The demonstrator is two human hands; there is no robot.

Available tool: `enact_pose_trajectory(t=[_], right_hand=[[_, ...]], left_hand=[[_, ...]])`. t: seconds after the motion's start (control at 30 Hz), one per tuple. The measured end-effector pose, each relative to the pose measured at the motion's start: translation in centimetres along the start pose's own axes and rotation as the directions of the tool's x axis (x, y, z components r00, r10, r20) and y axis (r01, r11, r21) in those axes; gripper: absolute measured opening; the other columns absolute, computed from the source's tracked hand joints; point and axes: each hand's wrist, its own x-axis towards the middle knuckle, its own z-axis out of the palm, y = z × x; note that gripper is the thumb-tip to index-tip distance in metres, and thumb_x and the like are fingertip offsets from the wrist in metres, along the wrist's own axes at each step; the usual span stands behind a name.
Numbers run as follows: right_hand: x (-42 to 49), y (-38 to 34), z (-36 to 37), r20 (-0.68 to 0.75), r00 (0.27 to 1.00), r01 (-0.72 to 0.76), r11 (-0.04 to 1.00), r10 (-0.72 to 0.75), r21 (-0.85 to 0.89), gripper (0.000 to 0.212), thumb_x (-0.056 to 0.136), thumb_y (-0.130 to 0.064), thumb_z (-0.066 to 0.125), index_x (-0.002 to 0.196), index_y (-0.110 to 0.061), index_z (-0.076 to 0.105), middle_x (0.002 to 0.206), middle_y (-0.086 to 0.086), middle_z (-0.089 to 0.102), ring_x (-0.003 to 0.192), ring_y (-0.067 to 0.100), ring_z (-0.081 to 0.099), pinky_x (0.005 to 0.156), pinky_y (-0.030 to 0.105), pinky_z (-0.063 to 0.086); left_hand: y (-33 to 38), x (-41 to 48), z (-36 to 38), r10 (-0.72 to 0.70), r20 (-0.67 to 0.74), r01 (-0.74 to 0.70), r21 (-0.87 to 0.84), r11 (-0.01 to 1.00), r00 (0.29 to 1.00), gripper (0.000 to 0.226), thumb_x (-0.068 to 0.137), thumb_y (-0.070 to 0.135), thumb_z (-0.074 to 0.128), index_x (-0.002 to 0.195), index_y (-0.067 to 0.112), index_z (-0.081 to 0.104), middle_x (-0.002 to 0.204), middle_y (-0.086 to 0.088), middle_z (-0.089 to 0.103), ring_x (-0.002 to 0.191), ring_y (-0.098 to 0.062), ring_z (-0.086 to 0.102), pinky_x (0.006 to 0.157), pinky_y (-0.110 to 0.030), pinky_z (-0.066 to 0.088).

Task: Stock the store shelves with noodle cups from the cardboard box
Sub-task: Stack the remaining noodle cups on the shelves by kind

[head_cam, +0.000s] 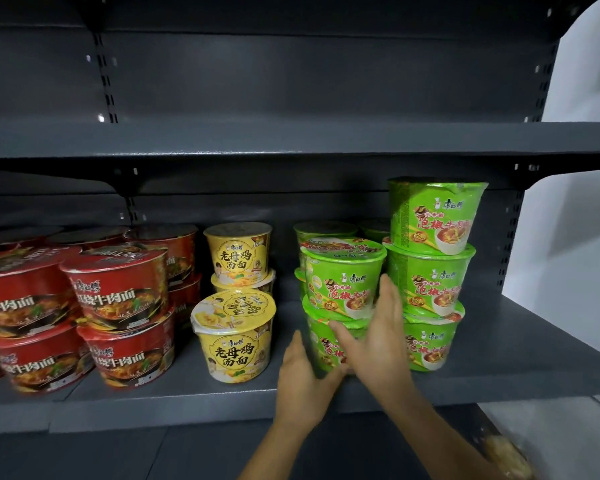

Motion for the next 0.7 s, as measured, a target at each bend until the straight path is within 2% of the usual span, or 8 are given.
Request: enact_pose_trajectory(t=[0.1, 0.2, 0.27, 0.37, 0.43, 0.5, 0.57, 0.7], right_hand=[[-1.9, -1.4, 1.3, -0.075, 0.966, 0.252, 0.964, -0.246, 0.087, 0.079, 0.079, -0.021, 0.071, 0.145, -0.010, 0.029, 0.149, 0.004, 0.028, 0.138, 0.009, 0.024, 0.111, 0.009, 0.015], [-2.7, -3.2, 4.0, -0.012, 0.939, 0.342, 0.930, -0.344, 0.134, 0.064, 0.082, -0.027, 0.060, 0.140, -0.013, 0.038, 0.149, 0.001, 0.030, 0.139, 0.012, 0.027, 0.113, 0.015, 0.019], [-3.4, -5.0, 5.8, 0.010, 0.928, 0.365, 0.916, -0.372, 0.167, 0.061, 0.083, -0.029, 0.058, 0.139, -0.014, 0.040, 0.148, 0.001, 0.031, 0.139, 0.011, 0.029, 0.112, 0.015, 0.021], [-4.6, -8.1, 8.9, 0.064, 0.916, 0.368, 0.894, -0.396, 0.253, 0.058, 0.082, -0.030, 0.056, 0.136, -0.014, 0.041, 0.144, 0.003, 0.037, 0.134, 0.009, 0.033, 0.110, 0.012, 0.023], [-5.4, -10.1, 11.4, 0.139, 0.906, 0.341, 0.883, -0.401, 0.323, 0.061, 0.081, -0.027, 0.059, 0.137, -0.014, 0.040, 0.141, 0.003, 0.040, 0.132, 0.004, 0.032, 0.108, 0.008, 0.021], [-6.4, -12.1, 14.2, 0.248, 0.894, 0.264, 0.887, -0.373, 0.379, 0.069, 0.079, -0.027, 0.065, 0.141, -0.017, 0.036, 0.143, -0.001, 0.039, 0.133, 0.003, 0.031, 0.111, 0.014, 0.025], [-7.3, -13.6, 17.1, 0.330, 0.895, 0.158, 0.906, -0.300, 0.394, 0.079, 0.077, -0.031, 0.070, 0.145, -0.022, 0.029, 0.145, -0.005, 0.037, 0.135, 0.007, 0.033, 0.110, 0.027, 0.033], [-8.0, -15.4, 21.7, 0.429, 0.901, -0.109, 0.926, -0.061, 0.361, 0.103, 0.068, -0.040, 0.077, 0.149, -0.027, 0.015, 0.145, -0.004, 0.038, 0.131, 0.009, 0.038, 0.106, 0.034, 0.040]], left_hand=[[-2.3, -2.1, -3.2, 0.080, -0.089, -0.082, -0.017, 0.996, 0.993, 0.066, 0.080, 0.030, 0.074, 0.138, 0.022, 0.043, 0.141, 0.005, 0.045, 0.131, -0.008, 0.041, 0.111, -0.029, 0.035], [-4.5, -3.4, -7.5, 0.099, -0.246, -0.101, 0.004, 0.995, 0.964, 0.041, 0.081, 0.015, 0.073, 0.106, 0.042, 0.055, 0.113, 0.015, 0.062, 0.103, 0.003, 0.059, 0.092, -0.026, 0.051], [-5.5, -4.0, -10.6, 0.061, -0.364, -0.063, 0.006, 0.998, 0.929, 0.041, 0.081, 0.010, 0.071, 0.098, 0.044, 0.055, 0.103, 0.015, 0.062, 0.093, 0.002, 0.062, 0.084, -0.022, 0.052], [-7.7, -4.4, -15.0, -0.004, -0.480, 0.008, 0.008, 1.000, 0.877, 0.035, 0.082, 0.010, 0.070, 0.107, 0.029, 0.055, 0.107, 0.006, 0.061, 0.097, -0.007, 0.059, 0.087, -0.030, 0.051], [-9.9, -4.0, -17.9, -0.037, -0.533, 0.068, 0.039, 0.997, 0.845, 0.046, 0.079, 0.009, 0.073, 0.121, 0.014, 0.053, 0.114, -0.003, 0.057, 0.106, -0.020, 0.057, 0.090, -0.036, 0.049], [-11.8, -3.4, -20.7, -0.067, -0.531, 0.139, 0.096, 0.986, 0.845, 0.063, 0.076, 0.013, 0.077, 0.131, 0.006, 0.047, 0.124, -0.009, 0.054, 0.116, -0.025, 0.051, 0.096, -0.040, 0.045], [-13.3, -2.5, -23.3, -0.055, -0.455, 0.135, 0.145, 0.980, 0.889, 0.076, 0.074, 0.022, 0.079, 0.138, 0.010, 0.040, 0.134, -0.005, 0.051, 0.125, -0.021, 0.046, 0.101, -0.043, 0.043], [-15.0, -0.2, -26.4, -0.043, -0.299, 0.096, 0.166, 0.981, 0.953, 0.082, 0.073, 0.032, 0.079, 0.140, 0.018, 0.035, 0.137, 0.004, 0.052, 0.125, -0.014, 0.050, 0.101, -0.038, 0.045]])
